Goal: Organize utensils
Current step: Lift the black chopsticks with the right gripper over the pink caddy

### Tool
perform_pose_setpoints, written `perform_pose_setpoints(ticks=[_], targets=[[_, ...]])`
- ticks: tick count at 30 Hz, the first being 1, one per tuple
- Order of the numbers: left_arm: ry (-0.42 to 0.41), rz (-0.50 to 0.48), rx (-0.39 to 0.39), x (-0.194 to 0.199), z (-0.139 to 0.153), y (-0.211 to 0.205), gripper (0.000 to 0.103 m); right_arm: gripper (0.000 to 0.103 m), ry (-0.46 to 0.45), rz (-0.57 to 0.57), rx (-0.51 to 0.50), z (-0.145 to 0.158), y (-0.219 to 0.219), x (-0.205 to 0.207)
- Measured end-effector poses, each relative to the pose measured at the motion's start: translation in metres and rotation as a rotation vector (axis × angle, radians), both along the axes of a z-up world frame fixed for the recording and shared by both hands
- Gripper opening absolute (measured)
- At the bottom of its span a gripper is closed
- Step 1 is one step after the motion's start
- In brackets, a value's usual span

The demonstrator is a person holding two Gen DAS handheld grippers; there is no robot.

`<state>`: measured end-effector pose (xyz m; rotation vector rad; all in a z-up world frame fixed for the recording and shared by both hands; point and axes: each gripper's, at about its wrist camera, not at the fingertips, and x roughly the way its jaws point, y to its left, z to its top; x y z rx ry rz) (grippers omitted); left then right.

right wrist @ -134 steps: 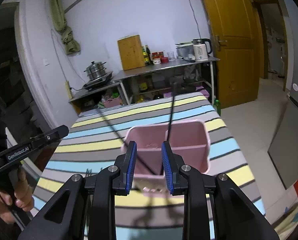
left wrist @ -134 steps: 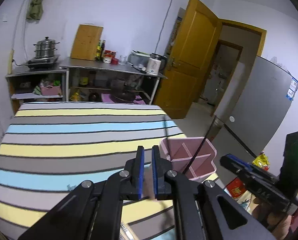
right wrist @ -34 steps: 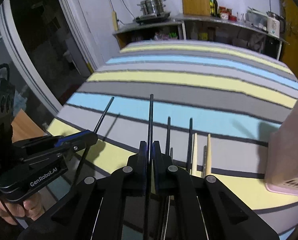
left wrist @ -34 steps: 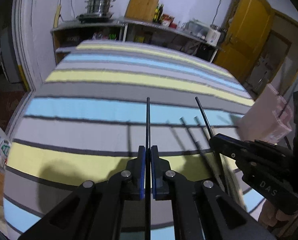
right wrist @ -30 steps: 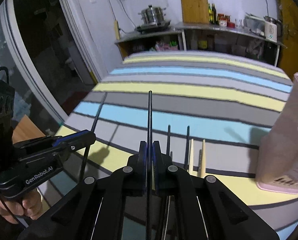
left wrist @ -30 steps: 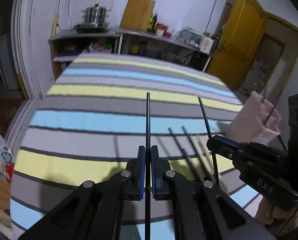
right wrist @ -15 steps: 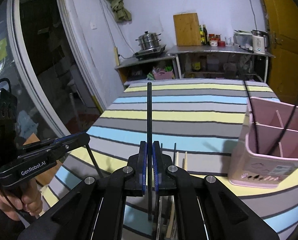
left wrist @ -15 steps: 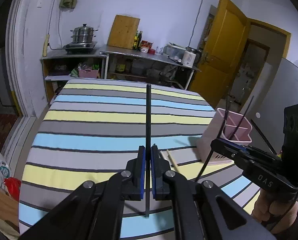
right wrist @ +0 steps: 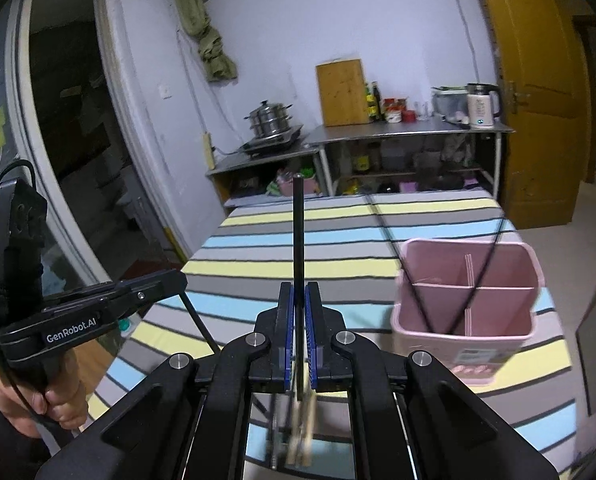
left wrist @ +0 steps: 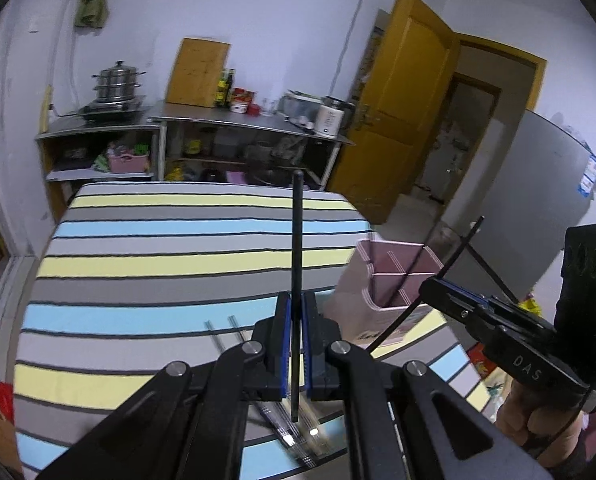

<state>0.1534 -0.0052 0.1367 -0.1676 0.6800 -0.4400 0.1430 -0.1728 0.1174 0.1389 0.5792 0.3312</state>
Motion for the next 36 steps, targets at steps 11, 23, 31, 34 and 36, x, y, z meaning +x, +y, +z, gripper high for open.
perform_pose_setpoints(ticks=[11, 23, 31, 34, 36], targets=[[-0.051, -0.111, -0.059, 0.025, 0.044, -0.059, 0.005, 0.006, -0.086, -0.134, 0.007, 0.044, -0.061, -0.001], [-0.107, -0.135, -0.055, 0.057, 0.059, -0.099, 0.005, 0.006, -0.129, -0.232, 0.011, 0.060, -0.103, 0.020], [-0.057, -0.132, -0.037, 0.072, 0.027, -0.112, 0.005, 0.006, -0.043, -0.240, 0.011, 0.021, -0.107, 0.037], [-0.032, -0.136, -0.028, 0.075, 0.011, -0.113, 0.006, 0.006, -0.001, -0.232, 0.014, 0.003, -0.106, 0.044], [-0.019, -0.137, -0.023, 0.075, 0.002, -0.114, 0.006, 0.006, 0.028, -0.226, 0.012, -0.009, -0.105, 0.048]])
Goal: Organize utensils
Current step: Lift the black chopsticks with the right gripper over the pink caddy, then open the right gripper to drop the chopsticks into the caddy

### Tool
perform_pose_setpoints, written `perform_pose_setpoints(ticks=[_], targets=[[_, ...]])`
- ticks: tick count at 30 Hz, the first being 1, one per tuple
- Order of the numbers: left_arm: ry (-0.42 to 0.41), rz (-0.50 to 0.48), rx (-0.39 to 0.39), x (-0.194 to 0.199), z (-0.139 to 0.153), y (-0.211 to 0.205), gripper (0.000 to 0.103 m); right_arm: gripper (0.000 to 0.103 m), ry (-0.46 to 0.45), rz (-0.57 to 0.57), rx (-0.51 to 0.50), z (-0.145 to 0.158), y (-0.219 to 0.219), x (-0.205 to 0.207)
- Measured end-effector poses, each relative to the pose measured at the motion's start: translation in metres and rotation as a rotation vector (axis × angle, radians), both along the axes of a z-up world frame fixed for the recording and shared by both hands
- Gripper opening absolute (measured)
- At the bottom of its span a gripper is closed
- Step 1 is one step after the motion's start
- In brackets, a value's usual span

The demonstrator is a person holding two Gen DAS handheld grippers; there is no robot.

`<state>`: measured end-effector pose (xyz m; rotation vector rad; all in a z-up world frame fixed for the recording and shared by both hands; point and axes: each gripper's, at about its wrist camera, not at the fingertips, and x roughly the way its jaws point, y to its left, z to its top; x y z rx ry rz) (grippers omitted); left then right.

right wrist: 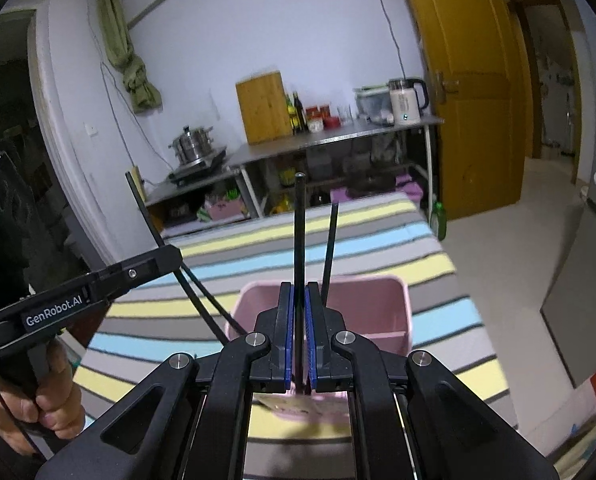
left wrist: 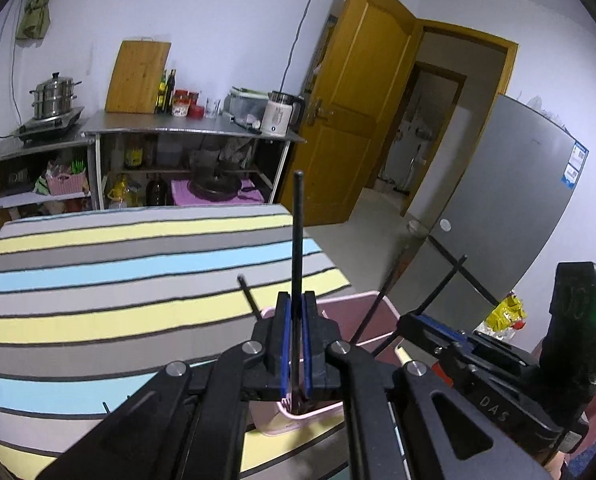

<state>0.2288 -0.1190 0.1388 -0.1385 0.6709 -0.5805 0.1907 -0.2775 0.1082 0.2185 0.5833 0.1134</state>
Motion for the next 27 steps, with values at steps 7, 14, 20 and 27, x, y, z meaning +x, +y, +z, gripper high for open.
perform_pose_setpoints(ticks=[7, 14, 20, 27], targets=[[0.025, 0.005, 0.006, -0.002, -0.013, 0.003, 0.006, 0.006, 0.048, 0.001, 0.004, -0.018, 0.001, 0.003], [0.007, 0.009, -0.007, -0.011, -0.007, 0.009, 0.006, 0.013, 0.034, -0.004, -0.022, -0.010, 0.002, -0.004], [-0.023, 0.018, -0.010, -0.029, 0.002, 0.020, 0.006, 0.017, 0.003, -0.020, -0.044, 0.002, 0.004, -0.018], [-0.052, 0.040, -0.017, -0.052, 0.006, 0.038, 0.006, 0.017, -0.024, -0.018, -0.062, 0.011, 0.013, -0.038]])
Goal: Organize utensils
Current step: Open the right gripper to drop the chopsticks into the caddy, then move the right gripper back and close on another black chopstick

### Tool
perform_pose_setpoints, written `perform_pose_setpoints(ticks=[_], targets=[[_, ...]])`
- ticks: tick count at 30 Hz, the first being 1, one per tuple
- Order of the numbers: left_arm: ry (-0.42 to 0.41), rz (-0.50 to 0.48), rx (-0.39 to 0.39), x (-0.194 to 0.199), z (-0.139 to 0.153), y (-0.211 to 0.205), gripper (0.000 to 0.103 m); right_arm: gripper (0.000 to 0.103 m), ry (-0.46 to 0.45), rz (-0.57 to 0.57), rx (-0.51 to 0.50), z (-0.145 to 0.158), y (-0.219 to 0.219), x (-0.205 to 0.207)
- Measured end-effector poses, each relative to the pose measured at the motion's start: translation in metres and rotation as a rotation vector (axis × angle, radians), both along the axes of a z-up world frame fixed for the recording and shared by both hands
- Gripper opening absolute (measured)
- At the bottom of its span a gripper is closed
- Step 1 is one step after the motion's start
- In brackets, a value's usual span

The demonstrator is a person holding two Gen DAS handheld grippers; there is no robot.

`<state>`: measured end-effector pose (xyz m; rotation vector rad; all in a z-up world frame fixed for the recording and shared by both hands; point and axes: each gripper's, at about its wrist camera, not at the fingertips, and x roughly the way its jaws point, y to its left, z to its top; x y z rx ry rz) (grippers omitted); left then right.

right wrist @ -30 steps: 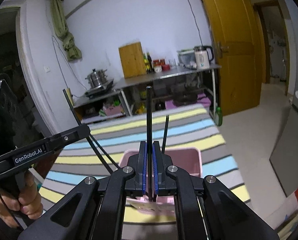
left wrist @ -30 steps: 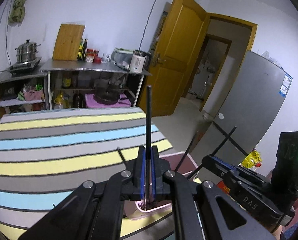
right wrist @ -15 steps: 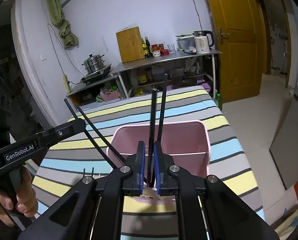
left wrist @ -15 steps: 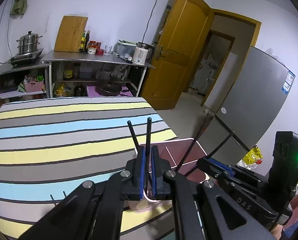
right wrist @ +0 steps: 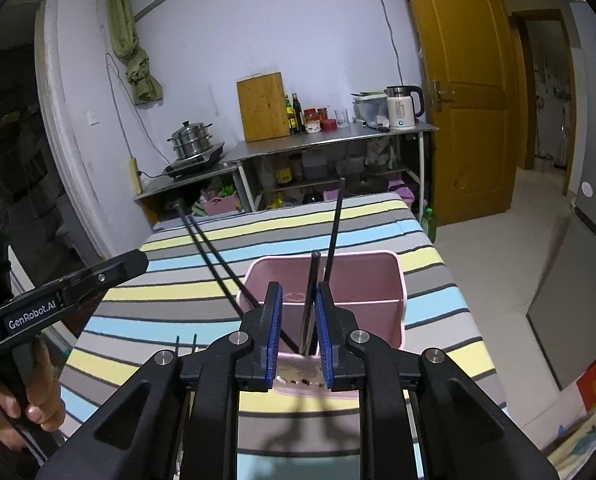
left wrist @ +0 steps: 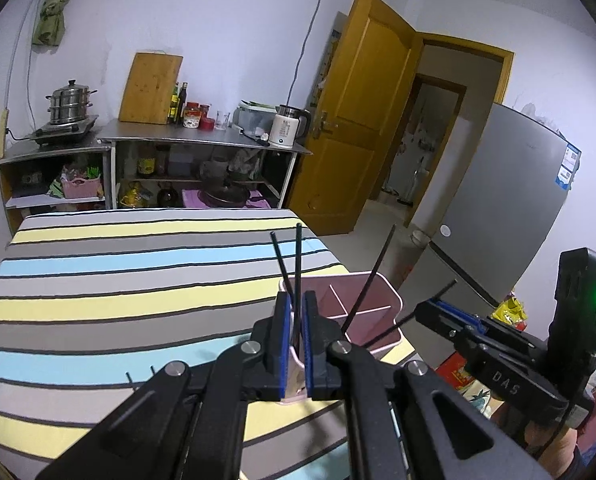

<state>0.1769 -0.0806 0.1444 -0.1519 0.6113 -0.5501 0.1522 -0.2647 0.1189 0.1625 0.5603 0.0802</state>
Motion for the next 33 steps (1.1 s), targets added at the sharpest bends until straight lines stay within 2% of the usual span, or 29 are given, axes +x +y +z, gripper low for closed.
perform_pose_setpoints(ticks=[12, 18, 24, 33], targets=[[0.002, 0.055, -0.008, -0.027, -0.015, 0.036, 0.006, 0.017, -0.030, 0.035, -0.006, 0.005, 0.021, -0.029], [0.006, 0.083, 0.000, -0.036, -0.026, 0.049, 0.006, 0.017, -0.020, 0.061, -0.003, -0.004, 0.031, -0.035], [0.041, 0.121, 0.009, -0.038, -0.050, 0.068, 0.006, 0.017, 0.007, 0.095, 0.019, -0.019, 0.041, -0.036], [0.147, 0.187, 0.019, -0.028, -0.098, 0.088, 0.006, 0.017, 0.061, 0.160, 0.034, -0.049, 0.057, -0.026]])
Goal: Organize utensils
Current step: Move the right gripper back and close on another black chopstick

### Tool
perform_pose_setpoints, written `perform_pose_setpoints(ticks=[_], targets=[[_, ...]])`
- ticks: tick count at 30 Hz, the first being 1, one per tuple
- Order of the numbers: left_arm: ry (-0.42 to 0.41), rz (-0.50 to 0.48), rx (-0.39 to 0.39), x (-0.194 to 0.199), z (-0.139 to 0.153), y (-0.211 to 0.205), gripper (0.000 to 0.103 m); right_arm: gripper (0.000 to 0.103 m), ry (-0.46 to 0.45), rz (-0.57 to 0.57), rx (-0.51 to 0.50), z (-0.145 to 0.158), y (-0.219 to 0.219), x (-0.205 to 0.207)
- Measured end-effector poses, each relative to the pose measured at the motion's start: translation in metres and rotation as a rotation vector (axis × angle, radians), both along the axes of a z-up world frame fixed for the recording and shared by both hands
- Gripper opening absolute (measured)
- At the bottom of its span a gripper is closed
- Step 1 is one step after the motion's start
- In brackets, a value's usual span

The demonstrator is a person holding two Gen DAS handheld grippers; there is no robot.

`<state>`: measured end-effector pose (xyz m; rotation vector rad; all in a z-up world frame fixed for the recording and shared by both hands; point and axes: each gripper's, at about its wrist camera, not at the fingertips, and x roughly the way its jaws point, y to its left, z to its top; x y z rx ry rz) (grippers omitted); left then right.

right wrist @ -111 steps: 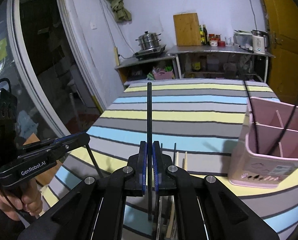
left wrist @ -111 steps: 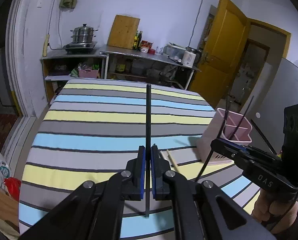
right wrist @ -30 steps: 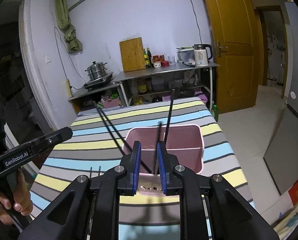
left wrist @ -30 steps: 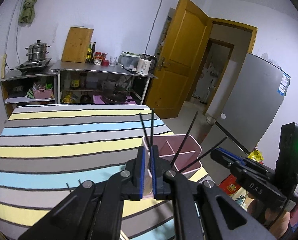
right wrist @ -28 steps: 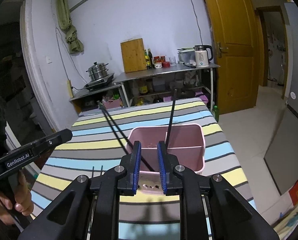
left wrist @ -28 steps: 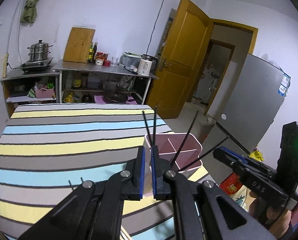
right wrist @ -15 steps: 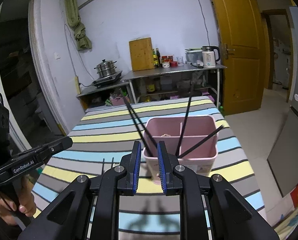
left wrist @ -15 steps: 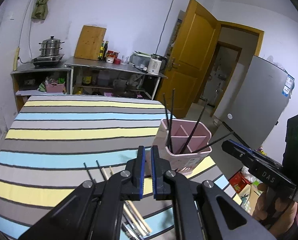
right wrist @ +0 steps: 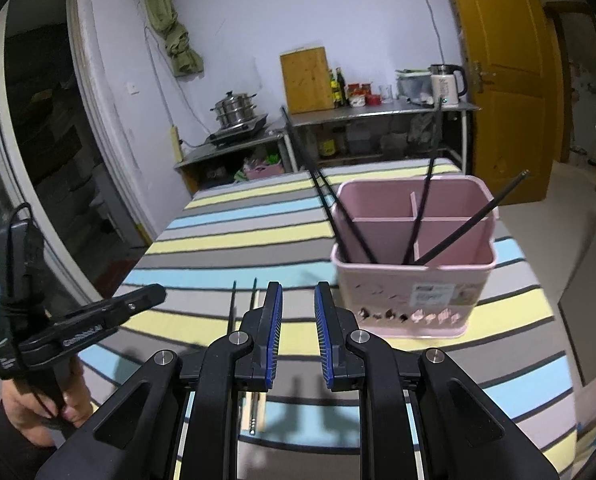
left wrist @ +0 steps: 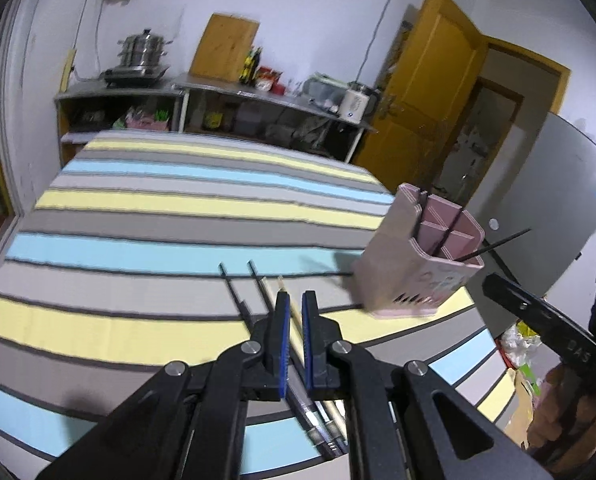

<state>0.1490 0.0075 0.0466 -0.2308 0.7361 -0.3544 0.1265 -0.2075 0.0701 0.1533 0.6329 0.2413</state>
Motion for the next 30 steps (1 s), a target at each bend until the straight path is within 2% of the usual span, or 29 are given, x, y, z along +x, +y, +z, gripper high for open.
perform_pose_setpoints(ticks=[8, 14, 17, 24, 30], targets=[[0.118, 0.038, 0.026, 0.020, -0.054, 0.000, 0.007, 0.017, 0.062, 0.045, -0.003, -0.031, 0.011, 0.010], [0.178, 0.050, 0.048, 0.035, -0.081, -0.009, 0.015, 0.017, 0.096, 0.055, 0.000, -0.044, 0.012, 0.018], [0.192, 0.057, 0.067, 0.039, -0.089, -0.012, 0.019, 0.017, 0.106, 0.057, 0.002, -0.048, 0.011, 0.021], [0.147, 0.069, 0.140, 0.034, -0.088, -0.021, 0.020, 0.017, 0.116, 0.062, 0.005, -0.050, 0.015, 0.028], [0.151, 0.075, 0.121, 0.032, -0.088, -0.013, 0.021, 0.017, 0.121, 0.071, 0.002, -0.049, 0.015, 0.027]])
